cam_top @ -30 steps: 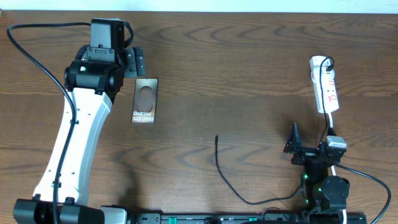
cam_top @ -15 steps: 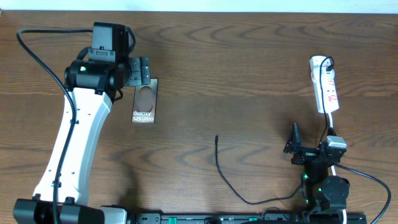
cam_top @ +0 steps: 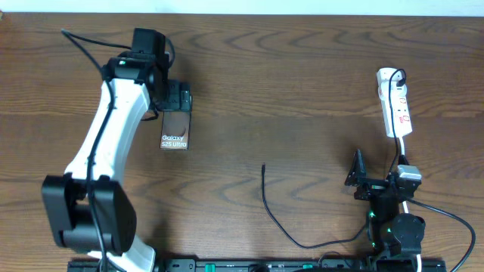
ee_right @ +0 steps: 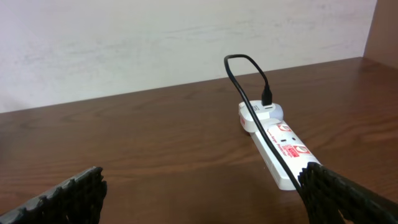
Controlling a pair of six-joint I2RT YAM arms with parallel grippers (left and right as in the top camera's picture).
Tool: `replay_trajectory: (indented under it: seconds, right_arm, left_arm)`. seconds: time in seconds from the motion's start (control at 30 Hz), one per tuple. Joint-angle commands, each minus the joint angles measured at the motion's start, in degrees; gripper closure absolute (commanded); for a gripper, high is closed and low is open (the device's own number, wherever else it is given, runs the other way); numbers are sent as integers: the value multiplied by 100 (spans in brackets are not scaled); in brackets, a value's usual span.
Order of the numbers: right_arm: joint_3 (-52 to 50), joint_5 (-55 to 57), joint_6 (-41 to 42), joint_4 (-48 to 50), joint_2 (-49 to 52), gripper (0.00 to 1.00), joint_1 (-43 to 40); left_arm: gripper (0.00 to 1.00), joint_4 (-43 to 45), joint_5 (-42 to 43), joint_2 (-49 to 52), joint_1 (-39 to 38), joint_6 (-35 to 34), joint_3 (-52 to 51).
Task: Plug charger to phone and switch on socket
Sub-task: 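Move the left gripper over the Galaxy phone and lower toward it, then lower the left gripper onto the phone, aligning fingers with its long edges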
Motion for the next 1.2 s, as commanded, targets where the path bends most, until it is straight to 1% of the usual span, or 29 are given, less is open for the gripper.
replay_trajectory:
  seconds: [0.0, 0.37, 0.7, 0.87, 1.17]
  right_arm:
    - [-7, 68, -48, -20, -33, 1, 42]
    - [-7, 66, -48, -20, -33, 1, 42]
    - [-7, 66, -48, -20, -33, 1, 42]
    - [-7, 66, -48, -20, -33, 1, 42]
    - [-7, 66, -48, -20, -33, 1, 42]
  left_arm:
    - [2, -94, 114, 291, 31, 22, 175]
    - [2, -262, 116, 1038, 31, 46, 175]
    - [2, -223, 116, 1110, 28, 44, 173]
    - [2, -127, 501, 1150, 31, 87, 155]
    - [2, -109, 345, 1335, 31, 85, 153]
